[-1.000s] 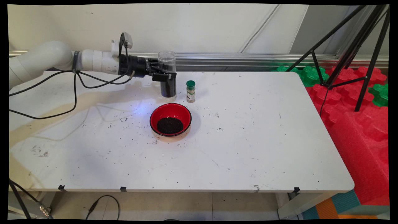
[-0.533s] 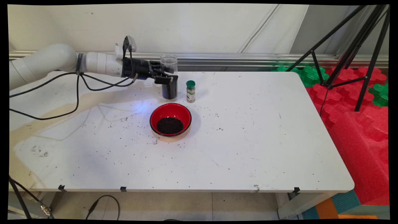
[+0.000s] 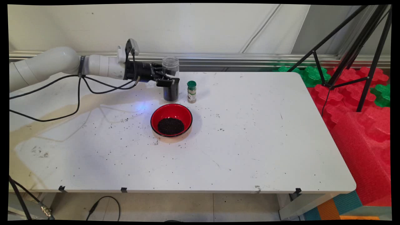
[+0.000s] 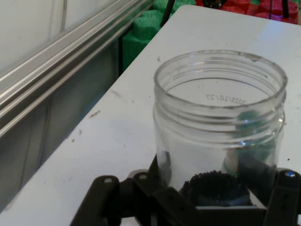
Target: Place the picked object on the table
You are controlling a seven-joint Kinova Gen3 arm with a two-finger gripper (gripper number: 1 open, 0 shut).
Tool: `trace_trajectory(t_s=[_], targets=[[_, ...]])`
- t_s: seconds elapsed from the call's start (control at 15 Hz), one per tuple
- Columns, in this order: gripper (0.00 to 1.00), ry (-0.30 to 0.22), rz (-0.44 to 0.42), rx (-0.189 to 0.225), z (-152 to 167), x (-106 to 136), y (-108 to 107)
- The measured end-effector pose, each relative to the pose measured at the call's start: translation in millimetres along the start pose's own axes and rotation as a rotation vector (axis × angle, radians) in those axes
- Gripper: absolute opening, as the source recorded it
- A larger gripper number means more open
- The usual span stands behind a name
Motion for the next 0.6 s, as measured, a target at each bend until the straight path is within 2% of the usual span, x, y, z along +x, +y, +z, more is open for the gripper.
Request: trace_trajectory(t_s=[0.4, 0.47, 0.6], targets=[[0.0, -0.006, 0.008, 0.01, 1.1, -3.5, 2.9], [1.0, -0.006, 0.01, 0.012, 1.0, -3.9, 3.1], [1.0, -0.007, 0.013, 0.016, 0.9, -4.8, 3.4]])
